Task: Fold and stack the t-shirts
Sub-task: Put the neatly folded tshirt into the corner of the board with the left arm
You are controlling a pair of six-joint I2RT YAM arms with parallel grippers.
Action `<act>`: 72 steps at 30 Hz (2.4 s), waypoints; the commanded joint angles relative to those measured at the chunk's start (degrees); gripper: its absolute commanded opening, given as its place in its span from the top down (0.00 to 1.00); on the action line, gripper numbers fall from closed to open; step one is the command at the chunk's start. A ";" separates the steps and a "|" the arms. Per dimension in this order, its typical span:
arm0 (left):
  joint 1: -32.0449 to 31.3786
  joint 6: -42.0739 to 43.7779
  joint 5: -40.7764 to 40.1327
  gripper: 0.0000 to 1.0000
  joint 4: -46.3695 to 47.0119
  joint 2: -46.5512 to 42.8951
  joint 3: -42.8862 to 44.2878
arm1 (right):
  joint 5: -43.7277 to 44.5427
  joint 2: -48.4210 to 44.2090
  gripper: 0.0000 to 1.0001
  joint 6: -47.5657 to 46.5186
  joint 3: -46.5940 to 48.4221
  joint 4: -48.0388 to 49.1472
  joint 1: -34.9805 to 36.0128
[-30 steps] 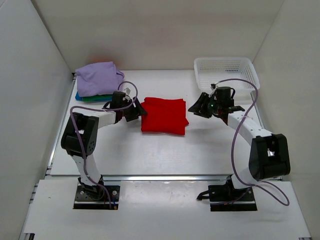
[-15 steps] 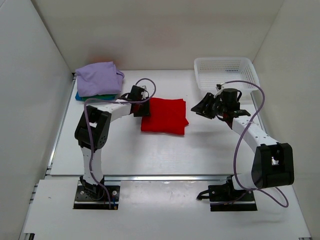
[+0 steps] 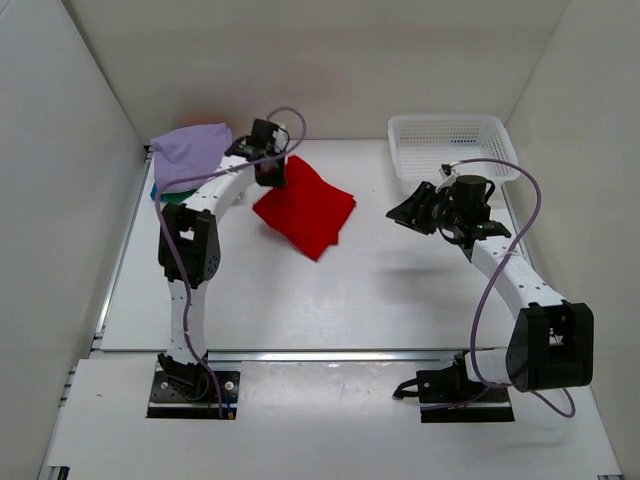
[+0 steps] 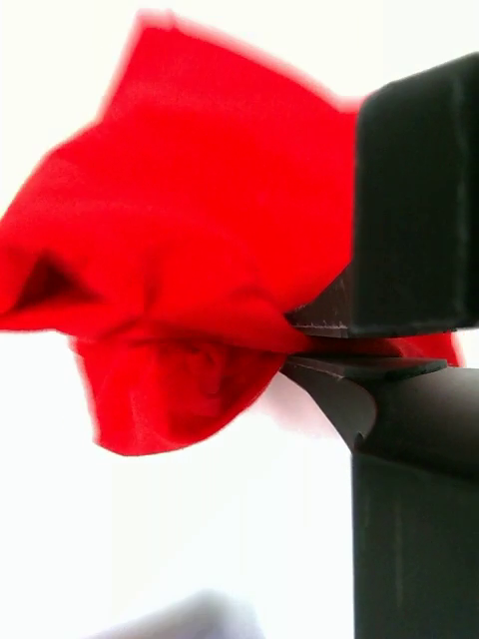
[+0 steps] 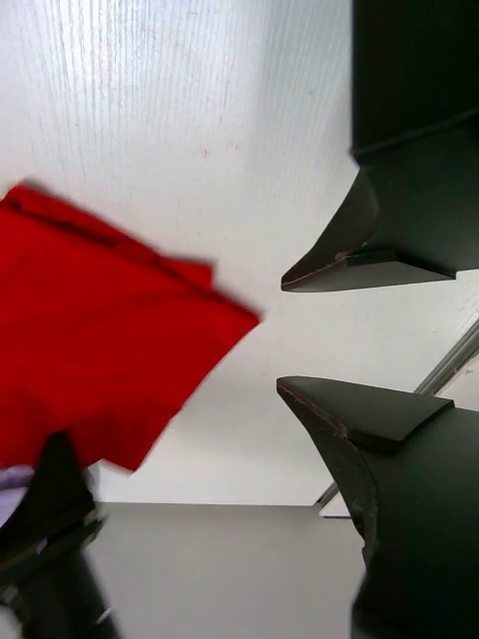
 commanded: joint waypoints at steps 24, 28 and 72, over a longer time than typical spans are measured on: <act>24.60 6.80 9.19 1.00 -3.58 -0.32 33.02 | -1.94 -0.56 0.66 4.54 1.27 2.85 4.47; 27.49 6.10 9.89 1.00 -3.75 -0.59 32.76 | -1.59 -0.03 0.65 4.62 1.45 1.81 5.26; 9.13 0.65 10.77 0.01 -3.14 -54.25 -43.31 | 22.93 -20.14 0.55 -23.33 -3.21 -33.01 -0.19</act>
